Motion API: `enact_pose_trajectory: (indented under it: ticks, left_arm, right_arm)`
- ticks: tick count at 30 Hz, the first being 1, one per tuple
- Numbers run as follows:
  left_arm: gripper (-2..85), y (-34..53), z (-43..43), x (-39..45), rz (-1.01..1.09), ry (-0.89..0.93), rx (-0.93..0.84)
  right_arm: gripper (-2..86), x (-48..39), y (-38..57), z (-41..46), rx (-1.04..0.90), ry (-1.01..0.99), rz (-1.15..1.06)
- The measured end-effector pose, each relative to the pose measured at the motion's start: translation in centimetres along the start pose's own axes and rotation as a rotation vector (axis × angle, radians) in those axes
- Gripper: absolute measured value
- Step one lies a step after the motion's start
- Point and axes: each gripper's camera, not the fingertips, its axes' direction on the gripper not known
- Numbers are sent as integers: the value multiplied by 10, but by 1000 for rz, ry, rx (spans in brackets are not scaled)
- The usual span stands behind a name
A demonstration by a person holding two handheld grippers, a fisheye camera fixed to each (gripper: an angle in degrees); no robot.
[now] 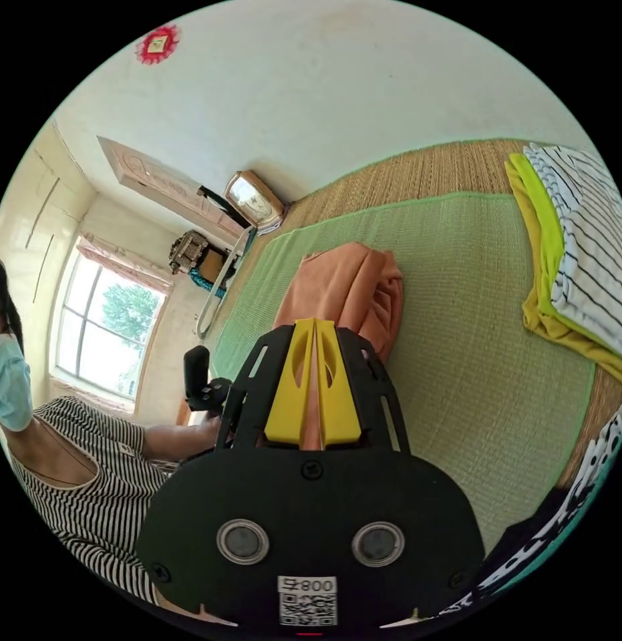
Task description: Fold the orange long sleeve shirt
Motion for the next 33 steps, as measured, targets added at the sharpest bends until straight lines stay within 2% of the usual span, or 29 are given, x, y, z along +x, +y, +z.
enact_pose_trajectory:
  ticks: [2,5,9,13,16,19,22,24,28,33]
  left_arm:
    - [2,2,4,0,-2,-8,0]
    - [1,4,9,-4,-6,3,13]
    - [2,6,9,-7,-27,23,12]
    - [3,22,-20,-2,-18,73,97]
    - [2,46,-43,-2,-45,11,163]
    - [3,65,-41,-19,-110,-30,146]
    - [2,73,-33,-38,-151,53,163]
    - [2,72,-31,-39,-132,41,137]
    - [3,80,-40,-39,-136,28,118]
    - [8,111,-72,-43,-144,14,182]
  right_arm:
    - [1,2,-13,22,-31,100,13]
    - [0,24,-28,68,-146,141,70]
    - [0,51,-17,67,-94,-31,166]
    - [0,19,13,25,-21,12,72]
    - [1,-26,54,-1,-7,33,-39]
    - [1,-67,107,-2,-48,99,-110]
    - [1,-79,143,28,-172,233,-116]
    - [1,-73,152,47,-228,279,-101]
    - [1,-67,151,51,-235,243,-45]
    - [1,-91,162,20,-172,281,-70]
